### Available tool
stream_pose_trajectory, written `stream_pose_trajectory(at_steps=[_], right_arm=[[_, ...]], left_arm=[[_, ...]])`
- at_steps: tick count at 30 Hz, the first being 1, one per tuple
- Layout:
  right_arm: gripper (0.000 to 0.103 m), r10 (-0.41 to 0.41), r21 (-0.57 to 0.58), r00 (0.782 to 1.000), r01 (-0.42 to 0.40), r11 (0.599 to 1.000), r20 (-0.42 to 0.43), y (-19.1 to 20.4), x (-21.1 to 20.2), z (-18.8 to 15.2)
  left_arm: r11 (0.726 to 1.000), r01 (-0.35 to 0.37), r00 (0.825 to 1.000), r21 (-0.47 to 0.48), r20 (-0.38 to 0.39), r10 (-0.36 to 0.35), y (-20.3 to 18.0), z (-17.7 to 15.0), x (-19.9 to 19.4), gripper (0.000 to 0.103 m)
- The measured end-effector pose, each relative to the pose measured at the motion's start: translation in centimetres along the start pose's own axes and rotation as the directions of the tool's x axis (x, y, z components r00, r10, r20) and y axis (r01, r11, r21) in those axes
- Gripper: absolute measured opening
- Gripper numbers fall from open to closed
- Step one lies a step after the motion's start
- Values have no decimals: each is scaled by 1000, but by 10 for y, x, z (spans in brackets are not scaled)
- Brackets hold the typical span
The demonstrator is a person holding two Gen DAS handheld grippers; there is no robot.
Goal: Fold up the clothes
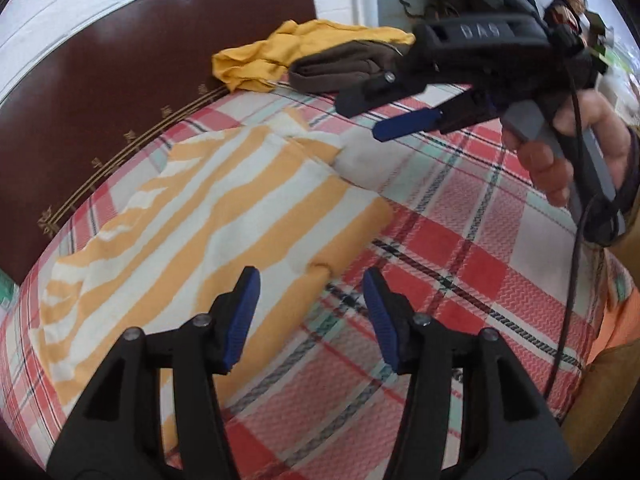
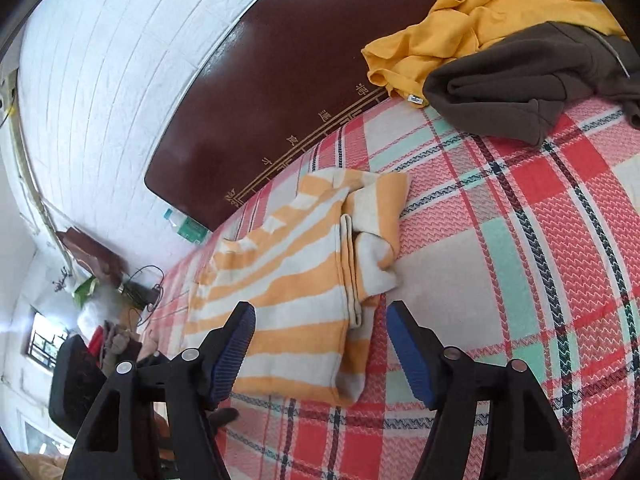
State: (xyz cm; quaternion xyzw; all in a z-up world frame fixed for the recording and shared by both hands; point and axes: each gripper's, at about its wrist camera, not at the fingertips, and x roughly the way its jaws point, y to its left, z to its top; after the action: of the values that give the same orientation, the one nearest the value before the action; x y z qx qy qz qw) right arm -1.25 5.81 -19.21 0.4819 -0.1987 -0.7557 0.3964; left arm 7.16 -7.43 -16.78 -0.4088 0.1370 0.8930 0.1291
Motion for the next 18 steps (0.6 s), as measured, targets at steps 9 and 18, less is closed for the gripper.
stream_pose_trajectory(at_steps=[9,18], right_arm=[[73,30,68,999,-29,997,-23,-23,12,12],[78,30,62,995,-24,998,-96,-24,66,43]], left_arm=[[992,-51,994,116,-88,62,-23,14,48,56],[965,74,993,-253,-68,-94,25,16,45,14]])
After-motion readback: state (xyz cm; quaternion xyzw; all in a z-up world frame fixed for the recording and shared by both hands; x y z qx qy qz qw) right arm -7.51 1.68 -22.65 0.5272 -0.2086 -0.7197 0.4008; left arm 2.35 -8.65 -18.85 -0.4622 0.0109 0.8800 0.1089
